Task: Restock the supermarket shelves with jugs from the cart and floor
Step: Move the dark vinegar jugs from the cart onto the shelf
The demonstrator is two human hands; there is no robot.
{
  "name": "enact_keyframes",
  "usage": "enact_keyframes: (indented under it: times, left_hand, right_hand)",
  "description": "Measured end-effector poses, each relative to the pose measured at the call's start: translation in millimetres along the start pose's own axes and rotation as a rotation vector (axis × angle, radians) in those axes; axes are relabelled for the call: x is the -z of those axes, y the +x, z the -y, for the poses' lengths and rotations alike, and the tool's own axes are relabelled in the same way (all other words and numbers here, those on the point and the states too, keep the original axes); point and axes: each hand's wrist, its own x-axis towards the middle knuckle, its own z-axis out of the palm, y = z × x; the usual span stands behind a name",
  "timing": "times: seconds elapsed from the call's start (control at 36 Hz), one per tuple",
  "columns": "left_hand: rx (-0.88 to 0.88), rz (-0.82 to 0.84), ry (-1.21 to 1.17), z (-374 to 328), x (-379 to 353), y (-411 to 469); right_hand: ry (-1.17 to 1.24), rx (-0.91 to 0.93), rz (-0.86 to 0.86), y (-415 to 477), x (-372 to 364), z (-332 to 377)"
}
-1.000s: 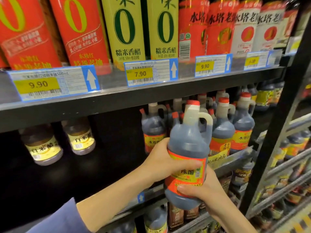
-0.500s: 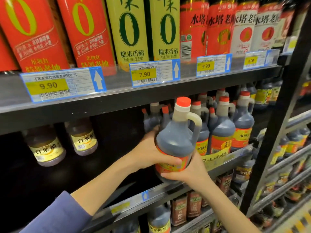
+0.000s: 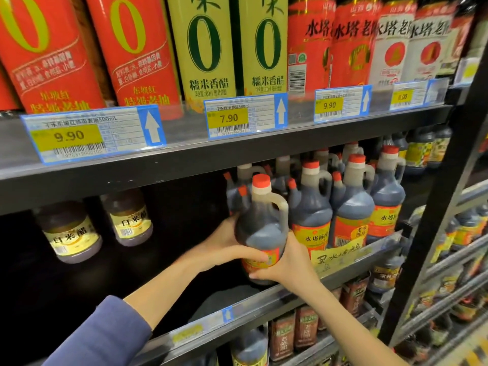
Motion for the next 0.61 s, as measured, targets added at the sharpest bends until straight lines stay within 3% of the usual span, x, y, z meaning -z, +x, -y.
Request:
enact_keyframes:
  times: [0.17,0.33,0.44,0.61]
  left_hand:
    - [0.026,-0.026,-0.168,22,-4,11]
    - [-0.009,-0.095,-0.161,29,-9,12]
    - [0.033,-0.155,-0.137,35,-5,6]
    - [0.138,-0.023,-0.081,64,2,-12]
  right_hand:
    - [-0.050,-0.041,0.028,4,2,-3]
    - [-0.086,0.001,0.019,1,4,-4]
    - [0.029,0.069,0.028,-4,7,-4]
    - [0.154,0.224,-0.063,-5,30,18]
